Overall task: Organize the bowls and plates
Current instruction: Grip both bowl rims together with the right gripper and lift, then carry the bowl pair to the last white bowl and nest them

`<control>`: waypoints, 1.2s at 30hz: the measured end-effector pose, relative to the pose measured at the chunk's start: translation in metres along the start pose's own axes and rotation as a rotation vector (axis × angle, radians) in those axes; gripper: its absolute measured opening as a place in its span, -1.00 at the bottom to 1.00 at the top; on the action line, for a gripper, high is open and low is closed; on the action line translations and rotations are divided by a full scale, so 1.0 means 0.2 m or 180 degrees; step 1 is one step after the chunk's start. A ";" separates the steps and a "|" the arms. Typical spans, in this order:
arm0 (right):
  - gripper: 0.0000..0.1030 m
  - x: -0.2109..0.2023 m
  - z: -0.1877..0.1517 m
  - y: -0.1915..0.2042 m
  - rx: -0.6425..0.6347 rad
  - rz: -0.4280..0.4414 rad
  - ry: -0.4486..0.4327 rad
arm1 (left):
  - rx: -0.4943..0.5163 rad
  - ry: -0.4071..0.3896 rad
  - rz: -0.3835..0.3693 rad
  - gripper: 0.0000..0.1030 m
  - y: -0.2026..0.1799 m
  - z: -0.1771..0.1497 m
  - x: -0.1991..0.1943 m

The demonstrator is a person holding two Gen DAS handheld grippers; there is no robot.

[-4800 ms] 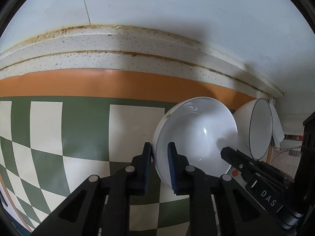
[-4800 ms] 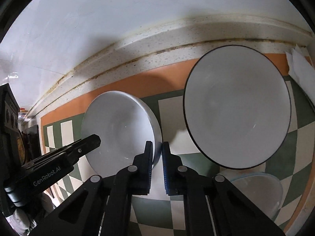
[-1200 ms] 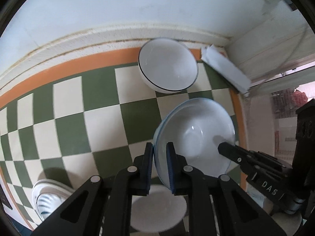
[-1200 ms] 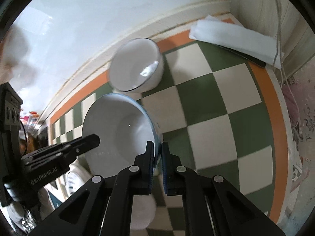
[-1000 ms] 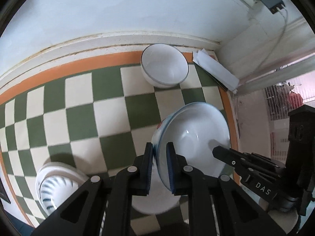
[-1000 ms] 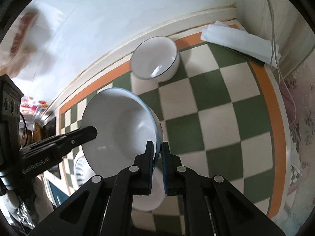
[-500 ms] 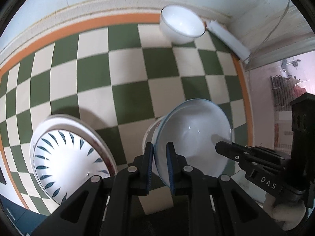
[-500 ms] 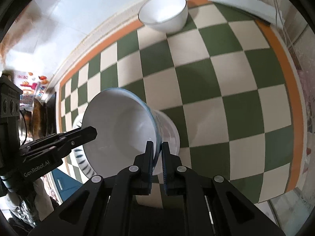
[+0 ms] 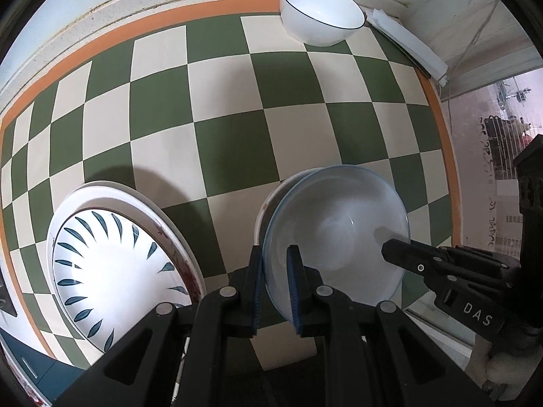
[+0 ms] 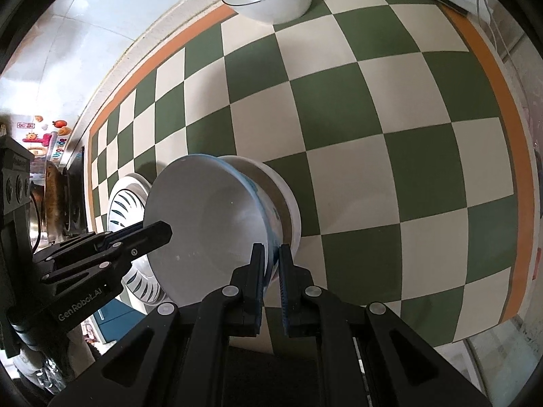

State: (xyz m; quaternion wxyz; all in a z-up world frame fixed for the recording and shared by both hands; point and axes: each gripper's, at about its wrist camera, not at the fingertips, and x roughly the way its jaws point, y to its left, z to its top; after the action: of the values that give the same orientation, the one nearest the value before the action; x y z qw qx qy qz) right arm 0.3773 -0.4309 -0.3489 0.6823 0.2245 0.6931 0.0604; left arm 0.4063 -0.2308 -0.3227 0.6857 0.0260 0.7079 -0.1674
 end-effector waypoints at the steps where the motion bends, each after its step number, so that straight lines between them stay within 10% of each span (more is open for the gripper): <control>1: -0.82 0.00 0.00 0.00 -0.0002 -0.0007 0.0004 | -0.0001 0.0001 0.0013 -0.78 0.00 0.00 0.00; 29: -0.77 -0.08 0.06 -0.03 0.0101 0.0175 0.0061 | -0.0039 -0.0160 -0.0067 -0.71 -0.04 0.04 -0.18; 36: -0.12 -0.26 0.38 -0.07 0.0146 0.0312 -0.0270 | -0.0324 -0.0348 -0.0234 -0.46 0.01 0.52 -0.26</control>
State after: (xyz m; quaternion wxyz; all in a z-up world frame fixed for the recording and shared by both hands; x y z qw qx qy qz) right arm 0.4471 -0.4808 -0.3113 0.7020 0.2761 0.6529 0.0682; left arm 0.5092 -0.2462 -0.2726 0.7172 -0.0440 0.6774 -0.1575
